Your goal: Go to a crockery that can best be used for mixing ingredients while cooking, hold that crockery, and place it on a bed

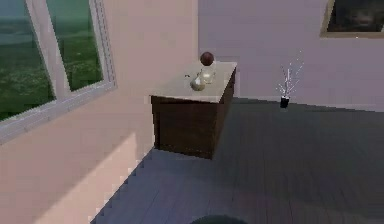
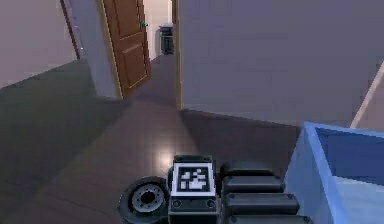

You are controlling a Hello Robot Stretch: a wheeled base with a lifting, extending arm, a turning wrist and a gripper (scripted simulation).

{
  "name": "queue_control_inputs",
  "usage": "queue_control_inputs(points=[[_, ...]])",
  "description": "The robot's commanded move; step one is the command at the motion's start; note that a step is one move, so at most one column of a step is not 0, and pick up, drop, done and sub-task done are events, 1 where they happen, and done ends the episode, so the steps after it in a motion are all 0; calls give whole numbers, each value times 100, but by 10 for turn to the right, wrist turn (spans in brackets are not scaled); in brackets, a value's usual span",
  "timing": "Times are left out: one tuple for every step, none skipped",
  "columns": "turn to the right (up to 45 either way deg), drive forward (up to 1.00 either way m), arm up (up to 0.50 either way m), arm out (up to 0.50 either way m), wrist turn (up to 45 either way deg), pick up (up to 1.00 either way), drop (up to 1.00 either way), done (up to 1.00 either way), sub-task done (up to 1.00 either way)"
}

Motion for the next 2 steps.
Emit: queue_control_inputs(points=[[-450, 0, 0, 0, 0, 0, 0, 0, 0], [-450, 0, 0, 0, 0, 0, 0, 0, 0]])
